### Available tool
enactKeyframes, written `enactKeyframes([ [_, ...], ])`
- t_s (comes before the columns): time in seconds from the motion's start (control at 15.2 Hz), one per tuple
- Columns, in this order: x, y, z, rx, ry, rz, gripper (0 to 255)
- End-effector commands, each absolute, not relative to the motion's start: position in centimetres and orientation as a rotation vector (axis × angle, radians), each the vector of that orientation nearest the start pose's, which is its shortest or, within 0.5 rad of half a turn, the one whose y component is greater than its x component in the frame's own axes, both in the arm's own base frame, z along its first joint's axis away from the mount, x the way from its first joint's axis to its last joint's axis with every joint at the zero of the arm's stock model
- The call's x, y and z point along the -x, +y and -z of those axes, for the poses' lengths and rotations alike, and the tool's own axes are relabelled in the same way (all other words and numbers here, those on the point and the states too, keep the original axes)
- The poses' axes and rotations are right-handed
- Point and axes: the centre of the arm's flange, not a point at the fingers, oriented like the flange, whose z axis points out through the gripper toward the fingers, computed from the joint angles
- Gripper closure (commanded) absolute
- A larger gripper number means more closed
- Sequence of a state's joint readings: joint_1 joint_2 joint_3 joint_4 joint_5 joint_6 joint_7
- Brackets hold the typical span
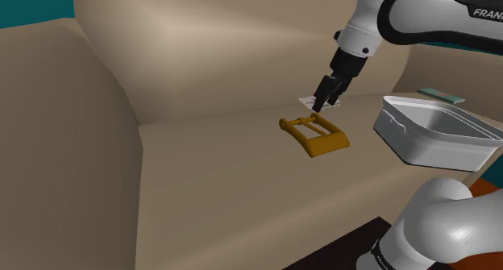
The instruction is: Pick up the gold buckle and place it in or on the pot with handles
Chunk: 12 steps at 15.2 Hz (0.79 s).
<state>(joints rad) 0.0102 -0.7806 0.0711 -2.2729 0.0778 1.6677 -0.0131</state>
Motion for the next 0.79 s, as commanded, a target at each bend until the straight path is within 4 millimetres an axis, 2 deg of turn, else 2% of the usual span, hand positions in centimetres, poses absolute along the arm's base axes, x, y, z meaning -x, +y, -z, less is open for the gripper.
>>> enactKeyframes([
  [0.0,-31.6,4.2,-63.7,3.095,-0.120,0.269,0],
  [0.73,-39.8,-5.2,-55.3,3.106,0.233,0.096,0],
])
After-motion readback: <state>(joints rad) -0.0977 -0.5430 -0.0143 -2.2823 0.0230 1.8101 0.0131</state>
